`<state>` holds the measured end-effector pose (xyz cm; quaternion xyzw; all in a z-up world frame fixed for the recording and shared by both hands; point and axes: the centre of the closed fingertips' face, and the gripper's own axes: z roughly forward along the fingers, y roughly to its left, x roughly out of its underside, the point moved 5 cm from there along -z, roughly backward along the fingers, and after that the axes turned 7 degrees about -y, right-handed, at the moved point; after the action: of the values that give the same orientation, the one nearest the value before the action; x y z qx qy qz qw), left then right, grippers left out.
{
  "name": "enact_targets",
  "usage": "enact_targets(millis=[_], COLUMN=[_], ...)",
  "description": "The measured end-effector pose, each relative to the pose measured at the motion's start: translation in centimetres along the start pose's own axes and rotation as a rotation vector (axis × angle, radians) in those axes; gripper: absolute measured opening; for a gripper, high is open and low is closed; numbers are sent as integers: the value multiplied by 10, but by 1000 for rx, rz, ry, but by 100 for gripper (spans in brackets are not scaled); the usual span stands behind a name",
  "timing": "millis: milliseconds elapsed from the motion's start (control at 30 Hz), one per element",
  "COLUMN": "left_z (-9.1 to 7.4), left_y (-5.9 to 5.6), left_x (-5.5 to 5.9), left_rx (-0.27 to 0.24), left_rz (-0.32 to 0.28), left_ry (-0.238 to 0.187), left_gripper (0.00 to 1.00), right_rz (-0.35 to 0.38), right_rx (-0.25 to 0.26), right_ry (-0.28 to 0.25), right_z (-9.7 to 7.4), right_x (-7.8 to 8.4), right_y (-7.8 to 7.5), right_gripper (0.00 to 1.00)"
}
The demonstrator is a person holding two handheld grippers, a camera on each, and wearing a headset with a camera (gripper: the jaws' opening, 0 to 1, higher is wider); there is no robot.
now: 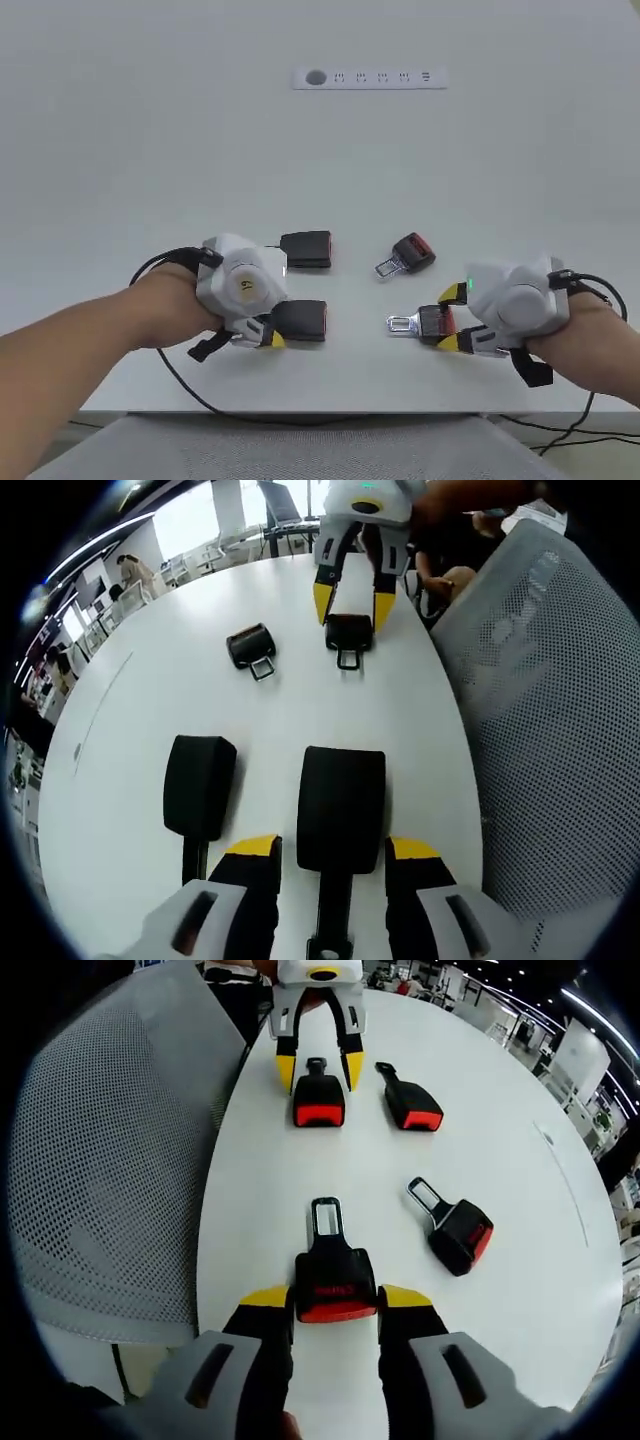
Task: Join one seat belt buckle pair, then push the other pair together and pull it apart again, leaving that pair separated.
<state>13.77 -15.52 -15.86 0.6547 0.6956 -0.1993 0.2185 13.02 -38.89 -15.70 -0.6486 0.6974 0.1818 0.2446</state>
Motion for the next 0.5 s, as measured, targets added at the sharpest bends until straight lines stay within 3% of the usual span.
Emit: enact_targets(millis=[500], left_z=[7], left_y=[2], left_x=[-1], left_rx=[30], left_rz=[35], left_ry=[11], left_gripper=[34], right_rz=[-23], right_rx=[-35], right_ry=[-15], right_z=[5], right_x=[1], right_y=[-4], right_gripper=[31])
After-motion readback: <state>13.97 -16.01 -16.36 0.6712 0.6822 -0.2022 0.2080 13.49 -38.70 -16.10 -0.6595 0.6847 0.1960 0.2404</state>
